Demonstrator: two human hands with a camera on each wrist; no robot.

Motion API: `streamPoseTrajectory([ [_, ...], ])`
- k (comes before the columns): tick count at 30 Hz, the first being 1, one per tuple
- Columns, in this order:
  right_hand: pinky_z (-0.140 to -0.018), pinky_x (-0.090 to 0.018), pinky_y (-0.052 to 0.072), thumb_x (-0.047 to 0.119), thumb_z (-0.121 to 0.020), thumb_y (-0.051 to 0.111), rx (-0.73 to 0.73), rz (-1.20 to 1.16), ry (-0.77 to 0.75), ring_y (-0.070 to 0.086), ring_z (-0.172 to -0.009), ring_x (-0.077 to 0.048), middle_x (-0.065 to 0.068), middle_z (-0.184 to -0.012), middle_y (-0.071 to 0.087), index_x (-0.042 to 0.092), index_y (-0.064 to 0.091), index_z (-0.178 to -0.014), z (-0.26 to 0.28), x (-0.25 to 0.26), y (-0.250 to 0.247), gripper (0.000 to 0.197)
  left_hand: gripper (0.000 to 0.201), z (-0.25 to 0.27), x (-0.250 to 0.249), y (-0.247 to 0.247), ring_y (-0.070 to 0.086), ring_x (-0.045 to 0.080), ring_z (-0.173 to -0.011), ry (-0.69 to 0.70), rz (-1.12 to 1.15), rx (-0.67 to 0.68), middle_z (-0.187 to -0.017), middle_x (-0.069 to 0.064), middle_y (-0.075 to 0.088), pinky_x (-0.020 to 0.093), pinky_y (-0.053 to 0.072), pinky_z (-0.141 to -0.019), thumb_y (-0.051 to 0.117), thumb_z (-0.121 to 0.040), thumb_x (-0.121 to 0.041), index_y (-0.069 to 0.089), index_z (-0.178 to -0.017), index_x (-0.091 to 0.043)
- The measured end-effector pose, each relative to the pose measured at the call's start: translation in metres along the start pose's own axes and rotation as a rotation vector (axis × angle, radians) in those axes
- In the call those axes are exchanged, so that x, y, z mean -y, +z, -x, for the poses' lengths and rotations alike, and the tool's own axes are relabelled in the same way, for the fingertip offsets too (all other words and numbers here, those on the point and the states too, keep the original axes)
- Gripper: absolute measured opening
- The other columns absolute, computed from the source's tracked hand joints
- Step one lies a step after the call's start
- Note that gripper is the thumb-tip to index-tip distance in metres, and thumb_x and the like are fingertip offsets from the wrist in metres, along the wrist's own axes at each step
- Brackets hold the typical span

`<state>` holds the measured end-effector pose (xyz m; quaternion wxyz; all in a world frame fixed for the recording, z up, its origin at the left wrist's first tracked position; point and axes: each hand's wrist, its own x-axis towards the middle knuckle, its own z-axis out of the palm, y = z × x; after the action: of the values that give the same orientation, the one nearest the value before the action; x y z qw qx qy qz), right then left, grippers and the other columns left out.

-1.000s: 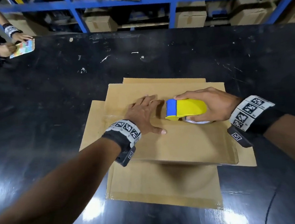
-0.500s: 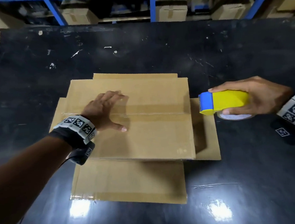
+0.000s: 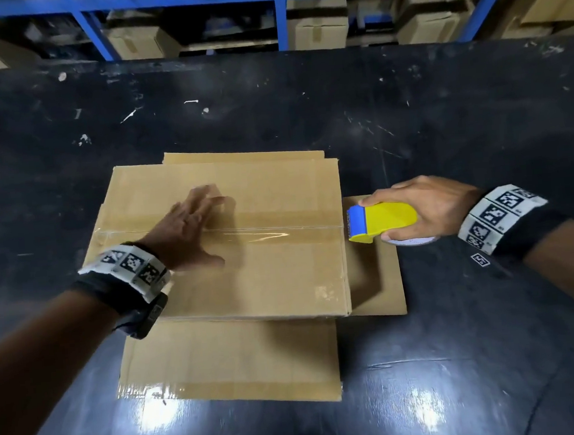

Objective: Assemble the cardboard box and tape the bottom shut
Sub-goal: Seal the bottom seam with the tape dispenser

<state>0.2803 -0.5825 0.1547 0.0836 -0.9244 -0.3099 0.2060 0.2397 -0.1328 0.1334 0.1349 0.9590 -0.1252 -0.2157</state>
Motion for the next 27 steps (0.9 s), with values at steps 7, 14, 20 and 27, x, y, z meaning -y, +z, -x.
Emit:
streamPoseTrajectory([
  [7, -0.083, -0.037, 0.055, 0.077, -0.068, 0.053, 0.079, 0.139, 0.065, 0.069, -0.103, -0.025, 0.006, -0.117, 0.073, 0.051, 0.052, -0.136, -0.010, -0.002, 0.002, 0.073, 0.091, -0.015, -0.137, 0.055, -0.013, 0.018, -0.162, 0.458, -0.105, 0.012, -0.176, -0.011, 0.000, 0.053, -0.002, -0.130, 0.062, -0.083, -0.053, 0.022, -0.163, -0.033],
  [14, -0.099, -0.036, 0.049, 0.065, -0.071, 0.077, 0.038, -0.288, 0.311, 0.067, -0.103, -0.015, 0.021, -0.107, 0.071, 0.046, 0.064, -0.123, 0.031, -0.033, 0.045, 0.057, 0.074, -0.041, -0.174, 0.057, 0.015, 0.031, -0.160, 0.452, -0.402, -0.050, -0.164, -0.005, 0.037, 0.057, 0.017, -0.125, 0.042, -0.083, -0.062, 0.051, -0.146, -0.024],
  [20, -0.069, -0.022, 0.054, 0.046, -0.074, 0.085, -0.371, -0.937, 0.367, 0.064, -0.065, -0.001, 0.002, -0.099, 0.076, 0.034, 0.065, -0.128, 0.073, 0.007, 0.078, 0.058, 0.064, -0.056, -0.192, 0.038, 0.034, 0.027, -0.145, 0.442, -0.377, 0.025, -0.136, -0.011, 0.060, 0.055, 0.015, -0.125, 0.033, -0.086, -0.064, 0.063, -0.131, -0.030],
  [27, -0.089, -0.031, 0.056, 0.028, -0.079, 0.083, -0.887, -1.077, 0.347, 0.071, -0.107, -0.018, 0.001, -0.123, 0.074, 0.023, 0.060, -0.139, 0.117, 0.095, 0.094, 0.065, 0.026, -0.033, -0.211, 0.016, 0.074, 0.016, -0.093, 0.224, 0.759, -0.016, -0.106, 0.004, 0.075, 0.031, 0.058, -0.092, 0.052, -0.100, -0.016, 0.066, -0.122, -0.013],
])
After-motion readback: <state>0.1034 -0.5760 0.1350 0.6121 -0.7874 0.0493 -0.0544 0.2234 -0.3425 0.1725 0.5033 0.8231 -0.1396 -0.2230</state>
